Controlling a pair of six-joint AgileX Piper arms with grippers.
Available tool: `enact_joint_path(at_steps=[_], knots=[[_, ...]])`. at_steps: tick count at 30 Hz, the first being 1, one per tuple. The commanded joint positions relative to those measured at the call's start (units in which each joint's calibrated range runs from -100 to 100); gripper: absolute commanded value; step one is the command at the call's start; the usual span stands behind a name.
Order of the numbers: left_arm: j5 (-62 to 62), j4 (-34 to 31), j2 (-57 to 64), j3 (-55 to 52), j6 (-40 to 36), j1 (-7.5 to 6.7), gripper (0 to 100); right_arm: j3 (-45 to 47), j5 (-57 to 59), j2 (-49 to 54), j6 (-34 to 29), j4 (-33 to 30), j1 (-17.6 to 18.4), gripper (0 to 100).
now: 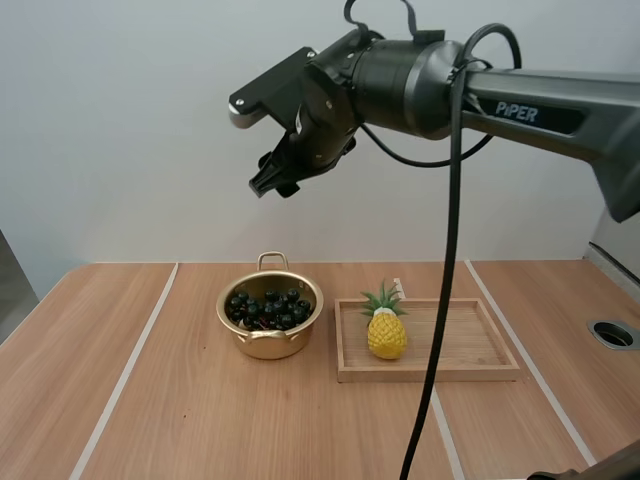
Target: Open the pot, put the grape inside, and close it
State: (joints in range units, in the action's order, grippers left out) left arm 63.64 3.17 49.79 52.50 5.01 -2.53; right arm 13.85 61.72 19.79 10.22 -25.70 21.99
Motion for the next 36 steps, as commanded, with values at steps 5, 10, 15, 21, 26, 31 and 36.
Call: enact_joint_path(at_steps=[5, 10, 15, 21, 26, 31, 36], knots=[[7.44, -0.12, -3.15, -0.19, -0.03, -0.11, 0, 0.32, -2.78, 6.32, -3.32, -2.35, -5.60, 100], [12.08, -0.85, -5.41, -0.19, -0.03, -0.11, 0, 0.32, -9.09, 11.77, -3.82, -2.74, -9.36, 100], [16.45, -1.29, -7.27, -0.36, -0.03, -0.11, 0, 0.32, -12.58, 17.18, -6.72, -3.09, -12.36, 100], [21.34, -1.92, -10.36, -0.36, -1.67, -0.11, 0, 0.32, -12.73, 22.36, -9.11, -4.15, -16.13, 100], [26.44, -2.15, -13.33, -0.36, -2.34, -0.11, 0, 0.32, -12.17, 25.47, -9.11, -3.95, -18.36, 100], [31.81, -2.15, -16.75, -0.36, -4.32, -0.11, 0, 0.32, -7.15, 27.75, -9.54, -3.04, -18.65, 100], [35.96, -2.15, -21.29, -0.36, -7.02, -0.11, 0, 0.32, 0.72, 27.88, -10.22, -3.04, -18.65, 100]])
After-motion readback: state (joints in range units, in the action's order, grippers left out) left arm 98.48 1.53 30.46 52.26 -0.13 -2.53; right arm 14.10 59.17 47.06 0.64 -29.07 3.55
